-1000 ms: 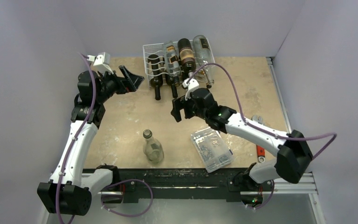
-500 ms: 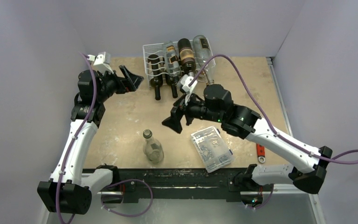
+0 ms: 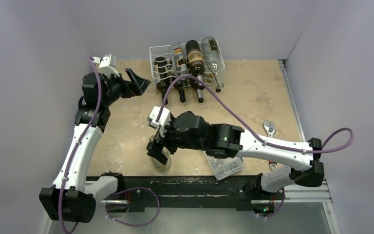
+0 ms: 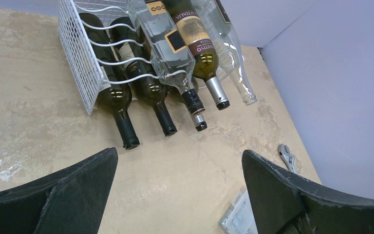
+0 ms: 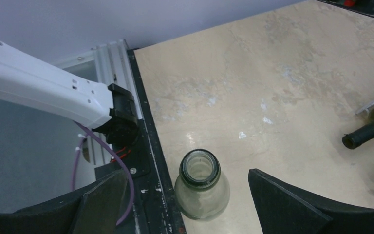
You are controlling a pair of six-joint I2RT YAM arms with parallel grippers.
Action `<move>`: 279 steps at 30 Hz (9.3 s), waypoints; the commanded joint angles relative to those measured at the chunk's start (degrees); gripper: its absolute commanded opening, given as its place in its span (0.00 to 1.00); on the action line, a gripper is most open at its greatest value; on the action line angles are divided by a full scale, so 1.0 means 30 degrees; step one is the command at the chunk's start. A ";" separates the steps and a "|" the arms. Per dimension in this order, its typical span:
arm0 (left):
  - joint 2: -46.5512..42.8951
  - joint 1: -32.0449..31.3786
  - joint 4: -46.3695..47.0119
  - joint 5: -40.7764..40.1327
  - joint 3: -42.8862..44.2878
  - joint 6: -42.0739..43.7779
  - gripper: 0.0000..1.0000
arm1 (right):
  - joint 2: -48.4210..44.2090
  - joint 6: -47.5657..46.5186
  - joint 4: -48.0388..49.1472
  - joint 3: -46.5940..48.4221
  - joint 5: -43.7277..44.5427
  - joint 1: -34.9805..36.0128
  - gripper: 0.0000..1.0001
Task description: Put the wine bottle on the wine rack
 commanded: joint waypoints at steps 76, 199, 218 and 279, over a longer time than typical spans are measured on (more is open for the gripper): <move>0.0388 -0.0007 0.0392 0.0641 0.0983 -0.0092 1.00 | -0.3619 0.3166 1.2445 -1.3920 0.9535 -0.1921 0.00; 0.0540 -0.1087 -0.0584 0.0021 0.1367 0.0628 1.00 | -0.2087 1.3223 1.5380 -1.6174 0.2779 -0.3396 0.00; -0.0620 -0.1259 -0.0512 -0.0856 0.1079 0.0856 1.00 | -0.2767 1.2561 1.5045 -1.3339 0.3358 -0.3663 0.00; -0.1448 -0.0813 0.0095 -0.0360 0.0851 0.0341 1.00 | 1.6634 1.2728 1.3371 1.0169 -0.1826 -1.2929 0.00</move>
